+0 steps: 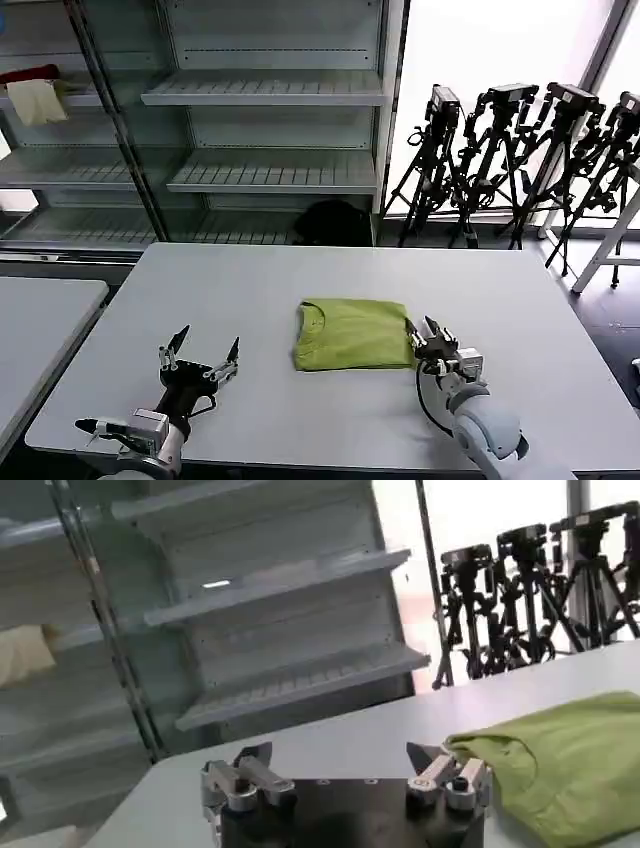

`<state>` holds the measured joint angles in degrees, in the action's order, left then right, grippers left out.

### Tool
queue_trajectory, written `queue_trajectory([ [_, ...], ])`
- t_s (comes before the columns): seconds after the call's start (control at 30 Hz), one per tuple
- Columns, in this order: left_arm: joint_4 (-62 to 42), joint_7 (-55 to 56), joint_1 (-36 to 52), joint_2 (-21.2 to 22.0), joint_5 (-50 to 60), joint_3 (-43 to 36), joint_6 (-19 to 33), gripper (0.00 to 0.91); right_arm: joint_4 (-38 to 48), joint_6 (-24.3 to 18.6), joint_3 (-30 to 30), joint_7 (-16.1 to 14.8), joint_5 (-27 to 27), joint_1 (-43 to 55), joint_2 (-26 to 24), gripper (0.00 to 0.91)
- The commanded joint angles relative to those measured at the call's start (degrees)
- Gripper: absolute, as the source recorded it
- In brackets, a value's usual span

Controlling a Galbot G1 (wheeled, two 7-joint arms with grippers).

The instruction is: Fold and organize the clothes.

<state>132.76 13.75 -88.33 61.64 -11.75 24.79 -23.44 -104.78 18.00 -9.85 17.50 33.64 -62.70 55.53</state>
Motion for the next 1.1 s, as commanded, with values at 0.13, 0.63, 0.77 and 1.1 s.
queue_trajectory([
  [0.13,0.51,0.35,-0.45,0.03,-0.04,0.21,0.10,0.907,-3.38,-2.64,-9.47,-3.17,-1.00,-5.31,-4.74,0.907],
  [0.63,-0.64,-0.23,-6.97,0.90,7.24,-5.32,20.32,0.907,-20.08,-22.58,-30.96,1.94,-1.17,-34.33,-3.22,0.907],
  [0.77,-6.05,0.41,-9.48,2.09,7.08,-5.27,28.16,0.907,-18.10,-28.11,-33.57,5.03,-3.45,-44.66,-1.11,0.907],
  [1.1,-12.27,2.75,-15.48,3.22,7.99,-3.34,41.79,0.907,-17.42,-51.01,-29.32,7.86,-19.87,-58.88,5.59,0.907],
])
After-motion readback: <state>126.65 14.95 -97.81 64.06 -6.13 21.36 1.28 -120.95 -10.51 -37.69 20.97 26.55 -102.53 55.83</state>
